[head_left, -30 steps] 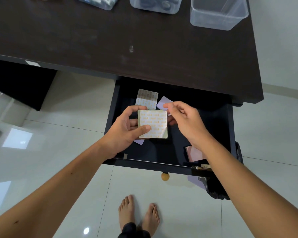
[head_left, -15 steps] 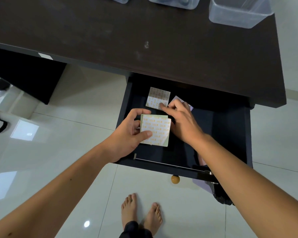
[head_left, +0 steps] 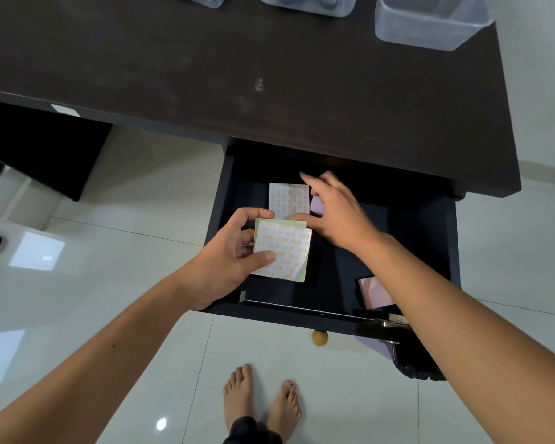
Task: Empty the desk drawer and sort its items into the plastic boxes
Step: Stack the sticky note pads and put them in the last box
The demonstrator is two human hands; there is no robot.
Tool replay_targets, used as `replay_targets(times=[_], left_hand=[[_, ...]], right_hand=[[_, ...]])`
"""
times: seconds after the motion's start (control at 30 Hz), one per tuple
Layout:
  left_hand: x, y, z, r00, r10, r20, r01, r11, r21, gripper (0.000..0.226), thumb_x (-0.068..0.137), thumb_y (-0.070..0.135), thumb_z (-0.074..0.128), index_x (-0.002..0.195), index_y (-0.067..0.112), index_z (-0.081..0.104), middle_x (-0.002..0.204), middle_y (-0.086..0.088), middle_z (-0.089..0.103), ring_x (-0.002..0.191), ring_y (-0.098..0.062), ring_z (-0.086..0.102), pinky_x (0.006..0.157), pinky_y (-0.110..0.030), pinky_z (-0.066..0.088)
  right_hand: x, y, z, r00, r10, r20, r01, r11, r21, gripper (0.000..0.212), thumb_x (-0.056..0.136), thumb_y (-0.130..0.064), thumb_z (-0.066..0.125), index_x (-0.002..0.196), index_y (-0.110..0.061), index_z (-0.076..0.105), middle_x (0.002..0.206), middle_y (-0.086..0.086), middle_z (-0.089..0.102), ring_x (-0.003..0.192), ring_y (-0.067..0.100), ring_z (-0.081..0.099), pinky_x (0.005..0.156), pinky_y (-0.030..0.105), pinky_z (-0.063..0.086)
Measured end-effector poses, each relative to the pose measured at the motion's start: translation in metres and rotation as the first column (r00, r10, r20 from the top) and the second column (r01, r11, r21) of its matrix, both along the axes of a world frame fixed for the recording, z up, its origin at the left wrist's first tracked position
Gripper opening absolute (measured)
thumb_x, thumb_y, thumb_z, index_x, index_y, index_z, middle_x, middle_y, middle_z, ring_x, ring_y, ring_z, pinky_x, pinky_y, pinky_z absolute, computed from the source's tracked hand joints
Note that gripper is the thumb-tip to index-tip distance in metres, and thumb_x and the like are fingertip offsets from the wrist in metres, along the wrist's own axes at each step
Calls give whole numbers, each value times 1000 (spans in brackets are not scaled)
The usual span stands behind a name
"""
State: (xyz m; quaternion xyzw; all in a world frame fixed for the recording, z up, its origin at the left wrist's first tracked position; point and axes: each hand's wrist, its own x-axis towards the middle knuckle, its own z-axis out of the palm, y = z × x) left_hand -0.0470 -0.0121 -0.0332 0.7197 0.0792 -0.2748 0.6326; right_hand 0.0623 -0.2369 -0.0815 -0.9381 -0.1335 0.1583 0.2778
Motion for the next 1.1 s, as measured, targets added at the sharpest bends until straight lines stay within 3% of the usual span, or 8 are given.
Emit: replay_targets(times=[0.23, 0.37, 0.47, 0.63, 0.8, 0.9, 1.0, 1.1], left_hand=[[1, 0, 0, 1000, -20, -9, 20, 1000, -1, 59, 98, 2, 68, 141, 32, 44, 127, 0, 72, 122, -20, 68, 105, -41, 58], [1, 0, 0, 1000, -25, -15, 25, 1000, -2, 59, 97, 2, 69, 141, 32, 43, 131, 0, 70, 125, -20, 66, 106, -42, 57], [1, 0, -1, 999, -31, -13, 31, 1000, 1, 59, 97, 2, 68, 141, 33, 43, 131, 0, 69, 125, -19, 66, 105, -41, 57], [1, -2, -1, 999, -42, -7, 42, 999, 8, 59, 98, 2, 68, 141, 33, 44, 129, 1, 70, 123, -17, 67, 104, -37, 58], [1, -2, -3, 999, -39, -2, 39, 999, 28, 59, 98, 2, 68, 141, 35, 44, 126, 0, 73, 121, -18, 68, 104, -36, 58], [3, -5, -5, 1000, -19, 4, 19, 999, 47, 58, 98, 3, 68, 140, 36, 45, 122, 3, 75, 119, -17, 69, 104, -36, 58], [8, -10, -6, 1000, 5, 4, -6, 1000, 24, 58, 98, 3, 68, 141, 34, 45, 120, 0, 77, 117, -19, 71, 104, -43, 58], [12, -18, -6, 999, 43, -3, -43, 998, -51, 56, 99, 1, 67, 142, 29, 45, 122, -4, 76, 117, -26, 72, 96, -48, 62]], right_hand=[[1, 6, 4, 997, -50, -56, 47, 998, -48, 78, 75, -47, 91, 140, -29, 52, 144, 4, 48, 138, 30, 46, 114, 55, 39], [-5, 4, 2, 985, -162, -60, 168, 978, 124, 69, 68, -35, 96, 113, -39, 44, 112, -14, 59, 109, 18, 63, 98, 52, 54], [-11, 1, 2, 980, -186, -76, 197, 965, 175, 69, 71, -31, 95, 115, -40, 43, 105, -13, 62, 108, 21, 62, 92, 48, 56], [-17, -7, 7, 964, -222, -146, 257, 918, 303, 64, 79, -15, 91, 128, -31, 53, 110, -8, 67, 93, 8, 69, 79, 25, 58], [-26, -26, 23, 911, -305, -279, 407, 783, 471, 47, 87, -4, 81, 121, -30, 62, 115, 1, 70, 102, 18, 73, 82, 34, 64], [-40, -41, 45, 869, -295, -397, 491, 621, 611, 49, 90, 4, 76, 131, -18, 59, 124, 9, 70, 112, 24, 74, 82, 45, 66], [-58, -52, 63, 848, -240, -472, 525, 495, 692, 57, 91, 5, 74, 138, -20, 55, 126, 12, 69, 116, 26, 73, 81, 43, 65], [-74, -54, 66, 842, -178, -509, 527, 476, 705, 57, 89, 6, 74, 139, -16, 56, 125, 14, 69, 115, 29, 73, 80, 43, 64]])
